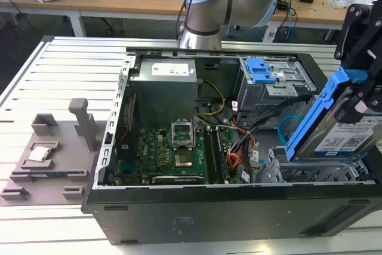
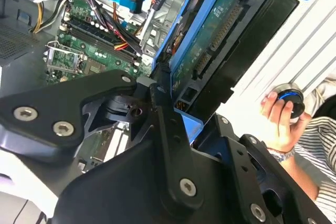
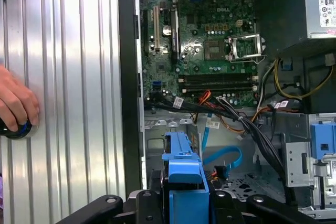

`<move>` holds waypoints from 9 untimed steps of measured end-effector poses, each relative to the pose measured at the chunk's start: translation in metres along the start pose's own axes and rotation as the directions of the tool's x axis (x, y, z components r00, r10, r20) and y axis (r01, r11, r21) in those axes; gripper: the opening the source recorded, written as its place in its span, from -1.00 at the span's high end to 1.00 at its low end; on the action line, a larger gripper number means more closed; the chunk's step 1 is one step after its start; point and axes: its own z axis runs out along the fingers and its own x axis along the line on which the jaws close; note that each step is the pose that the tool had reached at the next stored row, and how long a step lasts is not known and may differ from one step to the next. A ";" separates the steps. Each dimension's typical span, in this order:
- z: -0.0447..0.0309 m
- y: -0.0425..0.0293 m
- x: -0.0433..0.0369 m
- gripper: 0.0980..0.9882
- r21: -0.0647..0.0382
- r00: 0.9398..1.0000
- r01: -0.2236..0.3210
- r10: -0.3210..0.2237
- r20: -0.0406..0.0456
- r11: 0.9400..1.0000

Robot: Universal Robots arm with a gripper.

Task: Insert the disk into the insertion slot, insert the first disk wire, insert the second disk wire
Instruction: 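Insert the disk into the insertion slot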

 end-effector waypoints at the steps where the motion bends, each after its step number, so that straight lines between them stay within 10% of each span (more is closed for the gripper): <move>1: 0.0012 0.0001 -0.0011 0.39 0.000 1.000 -0.001 0.001 0.000 1.000; 9: 0.0126 0.0022 -0.0118 0.39 0.000 1.000 -0.008 0.008 0.003 1.000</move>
